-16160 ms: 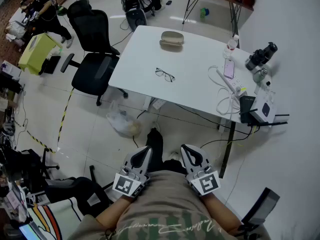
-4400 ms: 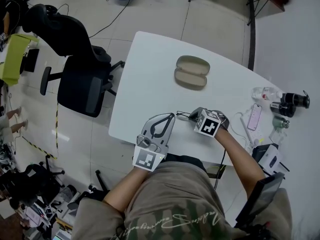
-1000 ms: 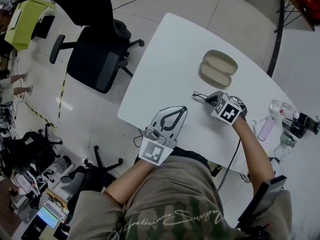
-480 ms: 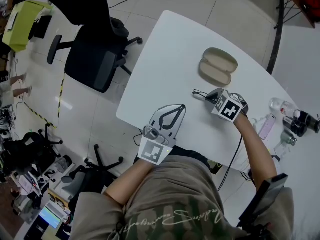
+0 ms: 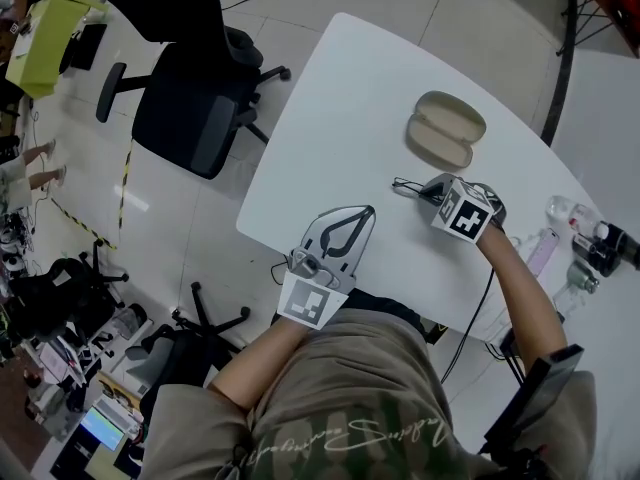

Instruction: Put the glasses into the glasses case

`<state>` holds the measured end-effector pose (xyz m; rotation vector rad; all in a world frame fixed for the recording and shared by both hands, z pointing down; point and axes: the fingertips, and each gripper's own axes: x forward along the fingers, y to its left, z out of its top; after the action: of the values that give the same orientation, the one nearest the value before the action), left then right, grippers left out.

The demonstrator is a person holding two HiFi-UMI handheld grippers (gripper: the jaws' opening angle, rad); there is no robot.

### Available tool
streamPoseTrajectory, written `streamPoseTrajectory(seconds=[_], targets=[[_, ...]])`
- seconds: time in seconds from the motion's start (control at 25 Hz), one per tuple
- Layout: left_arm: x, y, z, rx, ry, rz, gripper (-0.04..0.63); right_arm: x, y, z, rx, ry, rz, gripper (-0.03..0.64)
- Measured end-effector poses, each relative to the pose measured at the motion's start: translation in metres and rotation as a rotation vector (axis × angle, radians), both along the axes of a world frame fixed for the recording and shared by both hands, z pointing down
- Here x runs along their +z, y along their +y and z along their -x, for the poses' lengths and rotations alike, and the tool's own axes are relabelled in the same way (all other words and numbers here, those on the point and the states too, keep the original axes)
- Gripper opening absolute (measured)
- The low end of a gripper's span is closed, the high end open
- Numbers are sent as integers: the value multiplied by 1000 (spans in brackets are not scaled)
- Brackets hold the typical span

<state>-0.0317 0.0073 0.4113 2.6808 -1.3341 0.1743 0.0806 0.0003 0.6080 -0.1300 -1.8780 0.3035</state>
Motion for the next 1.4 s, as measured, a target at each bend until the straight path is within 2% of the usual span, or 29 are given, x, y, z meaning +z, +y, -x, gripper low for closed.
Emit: streamPoseTrajectory(seconds=[0.12, 0.24, 0.4, 0.88, 1.12, 1.4], targets=[[0, 0, -2, -7, 2, -2, 6, -5, -8, 3, 3, -12, -15, 28], [-2, 5, -19, 31, -30, -46, 5, -7, -15, 0, 8, -12, -24, 28], [-4, 15, -31, 61, -4, -48, 5, -9, -16, -1, 16, -16, -22, 28], [2, 18, -15, 0, 17, -45, 5, -15, -24, -2, 19, -11, -26, 28], [2, 3, -14, -9, 47, -53, 5, -15, -27, -4, 28, -7, -28, 28], [-5, -35, -24, 2, 58, -106, 5, -17, -26, -4, 11, -15, -29, 28]])
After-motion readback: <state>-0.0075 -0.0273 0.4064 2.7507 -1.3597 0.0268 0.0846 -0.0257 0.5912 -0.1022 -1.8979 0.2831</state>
